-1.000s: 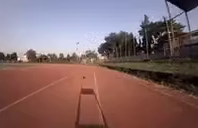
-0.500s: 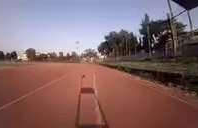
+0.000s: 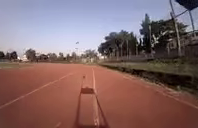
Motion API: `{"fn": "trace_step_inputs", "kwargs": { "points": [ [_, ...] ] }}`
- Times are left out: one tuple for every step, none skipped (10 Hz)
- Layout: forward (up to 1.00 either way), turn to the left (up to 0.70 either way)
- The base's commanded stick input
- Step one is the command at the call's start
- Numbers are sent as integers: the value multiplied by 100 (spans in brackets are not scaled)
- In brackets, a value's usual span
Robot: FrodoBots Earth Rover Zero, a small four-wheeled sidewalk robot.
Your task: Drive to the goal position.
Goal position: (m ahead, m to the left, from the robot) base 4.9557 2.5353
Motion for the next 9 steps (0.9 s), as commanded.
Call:
{"fn": "trace_step_inputs", "kwargs": {
  "points": [
    [70, 0],
    [70, 0],
    [70, 0],
    [70, 0],
    [70, 0],
    [70, 0],
    [70, 0],
    [70, 0],
    [70, 0]
  ]
}}
